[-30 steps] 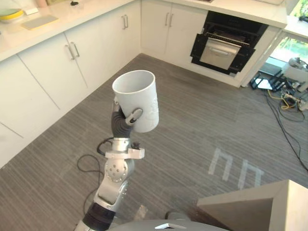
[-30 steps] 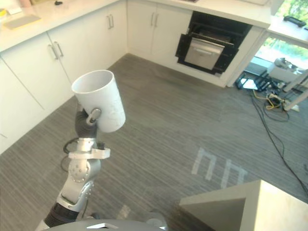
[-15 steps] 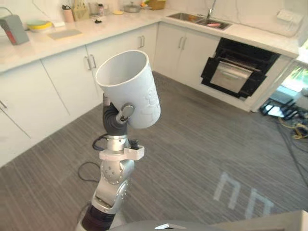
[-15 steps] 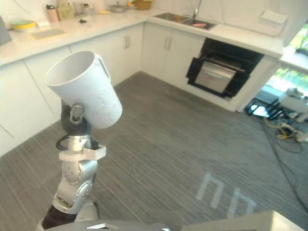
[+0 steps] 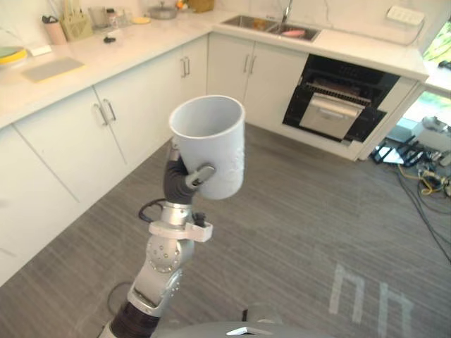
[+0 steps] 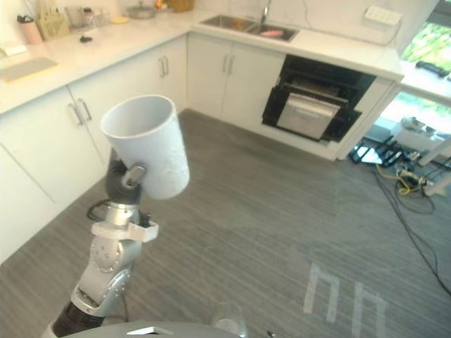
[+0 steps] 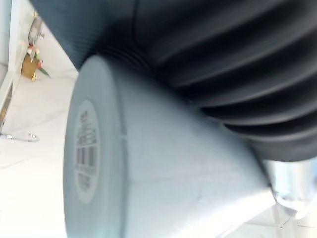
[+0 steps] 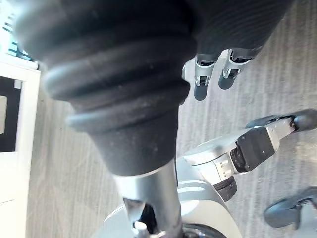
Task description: Walk over to the sink, pick up the cup, carry it to the dishwasher, place the cup inside the dishwasher, then close the dishwasher door
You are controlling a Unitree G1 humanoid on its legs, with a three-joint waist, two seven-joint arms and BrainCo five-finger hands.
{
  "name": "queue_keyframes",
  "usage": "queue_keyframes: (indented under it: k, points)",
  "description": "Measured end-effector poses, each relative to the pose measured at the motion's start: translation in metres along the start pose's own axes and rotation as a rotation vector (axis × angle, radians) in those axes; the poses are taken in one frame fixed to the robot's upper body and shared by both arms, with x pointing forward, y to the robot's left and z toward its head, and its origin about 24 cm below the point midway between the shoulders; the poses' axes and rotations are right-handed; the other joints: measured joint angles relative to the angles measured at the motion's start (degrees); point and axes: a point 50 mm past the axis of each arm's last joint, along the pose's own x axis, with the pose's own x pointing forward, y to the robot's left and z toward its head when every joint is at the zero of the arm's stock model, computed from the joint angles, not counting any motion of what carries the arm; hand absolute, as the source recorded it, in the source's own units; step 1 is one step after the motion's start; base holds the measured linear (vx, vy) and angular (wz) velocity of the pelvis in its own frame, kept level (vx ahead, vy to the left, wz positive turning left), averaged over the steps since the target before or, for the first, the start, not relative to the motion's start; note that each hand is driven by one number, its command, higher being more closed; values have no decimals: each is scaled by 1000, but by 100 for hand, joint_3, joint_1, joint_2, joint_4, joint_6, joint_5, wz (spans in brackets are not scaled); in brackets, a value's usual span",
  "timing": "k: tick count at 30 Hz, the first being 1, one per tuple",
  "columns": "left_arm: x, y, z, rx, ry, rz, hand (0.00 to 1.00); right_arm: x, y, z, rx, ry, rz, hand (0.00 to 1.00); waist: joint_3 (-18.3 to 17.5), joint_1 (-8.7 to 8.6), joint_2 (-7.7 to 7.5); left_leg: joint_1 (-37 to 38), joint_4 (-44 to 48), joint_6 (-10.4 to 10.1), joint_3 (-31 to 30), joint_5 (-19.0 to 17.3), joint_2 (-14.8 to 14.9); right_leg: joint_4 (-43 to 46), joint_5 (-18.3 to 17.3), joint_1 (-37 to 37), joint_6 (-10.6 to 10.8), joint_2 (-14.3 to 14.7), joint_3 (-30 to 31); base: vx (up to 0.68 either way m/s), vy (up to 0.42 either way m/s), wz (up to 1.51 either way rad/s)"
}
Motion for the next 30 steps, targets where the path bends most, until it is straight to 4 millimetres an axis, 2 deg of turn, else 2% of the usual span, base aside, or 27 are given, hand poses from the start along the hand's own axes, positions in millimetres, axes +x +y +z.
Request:
queue_keyframes:
  k: [2,3,4,5,6,7,9,11,15,16,17,18,19,20,21,22,23,24,25,26,27,29,30]
  points:
    - [3,-4,0,-12,-3,-17,100,0,2,4,6,-26,4,0,-1,-23,75,280,-116,-199,-11,-85,243,-1048,-133,-259,-141,285,-240,451,-69,6]
    - [5,-3,-1,-8,0,-18,100,0,6,4,9,-31,13,0,-18,-22,119,394,-83,-392,27,-192,437,-1979,72,-304,-245,572,-289,445,-115,-15]
    - [5,1,-2,5,5,-4,100,-1,13,2,-7,-33,36,0,-73,-2,5,548,-71,-577,120,-269,472,-3101,933,-176,-414,738,-179,422,-133,-16]
    - [5,2,-2,10,8,3,100,-2,17,-3,-16,-27,49,0,-158,11,-139,628,-56,-675,155,-315,407,-3431,1644,-152,-535,692,-84,458,-179,-8]
    - [4,3,-9,2,31,26,100,-5,17,-10,-37,-2,62,0,-252,28,-143,808,18,-858,152,-495,450,-3437,1714,-8,-255,713,-57,459,-182,-1]
    - [3,-1,-16,-18,61,41,100,-4,11,-4,-54,-20,58,0,-262,56,114,794,169,-879,177,-520,674,-3657,1689,184,-297,872,-96,506,-208,3]
    - [3,-7,-20,-47,73,44,100,-3,6,0,-83,-28,62,0,-265,114,247,745,156,-814,264,-473,776,-3988,1676,397,-317,937,-143,314,-155,13]
    - [4,-11,-19,-61,68,29,100,-3,7,-1,-78,-13,66,0,-264,173,252,772,-269,-736,402,-146,892,-4332,1668,774,-345,1030,-256,164,-116,23]
    - [4,-16,-14,-75,50,-1,100,-3,7,-2,-76,-1,64,0,-307,263,242,843,-389,-753,594,-208,942,-4500,1519,916,-403,1082,-288,28,-1,9]
    - [3,-20,-13,-84,48,-16,100,-4,6,-3,-75,5,62,0,-280,326,272,839,-310,-804,657,-273,995,-4455,1381,924,-511,1113,-275,-26,45,9]
    - [0,-22,-14,-86,59,-26,100,-4,6,-3,-71,4,57,0,-245,338,252,673,270,-814,594,-437,1060,-4321,1212,943,-537,1109,-233,-36,35,10]
    - [-1,-21,-16,-82,66,-30,100,-4,9,-3,-67,4,55,0,-215,324,153,441,887,-777,559,-482,1111,-4273,1179,986,-537,1078,-257,-54,-13,15]
    - [-6,-19,-18,-75,87,-24,100,-4,10,-4,-67,7,57,0,-207,315,81,-119,2120,-643,409,-409,1264,-4442,1202,1138,-608,1024,-215,-52,1,-8]
    - [-9,-19,-18,-79,89,-19,100,-4,10,-6,-68,19,57,0,-214,379,53,-381,2467,-598,264,-520,1306,-4544,1234,1234,-625,1024,-124,-40,9,-24]
    - [-10,-19,-18,-81,87,-21,100,-4,7,-6,-70,25,51,0,-222,400,123,-414,2238,-610,224,-613,1280,-4545,1243,1229,-614,1037,-73,-19,111,-45]
    - [-11,-19,-17,-79,76,-25,100,-5,-2,-3,-86,16,44,0,-222,394,336,-383,1447,-622,124,-610,1249,-4584,1304,1195,-562,1118,-9,-34,158,-65]
    - [-15,-15,-18,-58,87,-20,100,-5,-3,-4,-89,22,55,0,-233,407,322,-241,1120,-706,285,-609,1153,-4766,1395,1234,-506,1124,243,-21,166,-68]
    - [-17,-14,-19,-54,95,-19,100,-5,-3,-5,-87,26,52,0,-272,397,338,-193,930,-672,373,-528,1133,-4873,1510,1311,-522,1108,308,65,154,-61]
    - [-17,-13,-18,-41,88,-27,100,-5,4,-8,-68,32,60,0,-335,312,242,-104,631,-651,507,-350,970,-4933,1616,1285,-539,989,358,103,104,-32]
    - [-16,-14,-18,-39,80,-29,100,-5,7,-9,-59,37,60,0,-332,297,137,-32,471,-635,559,-238,892,-5002,1685,1285,-440,934,383,106,89,-25]
    - [-15,-15,-17,-28,68,-30,100,-5,11,-13,-41,48,65,0,-354,263,32,45,178,-634,612,-83,778,-5162,1776,1296,-436,882,414,58,47,-10]
    - [-14,-18,-16,-32,58,-41,100,-6,16,-16,-19,54,70,0,-372,212,-52,107,-92,-620,610,45,668,-5316,1841,1325,-403,821,396,42,27,3]
    - [-14,-32,-31,-44,120,-79,100,-7,19,-20,-33,65,68,0,-491,159,-267,386,-591,-493,596,188,343,-5799,2045,1646,-112,551,267,0,0,0]
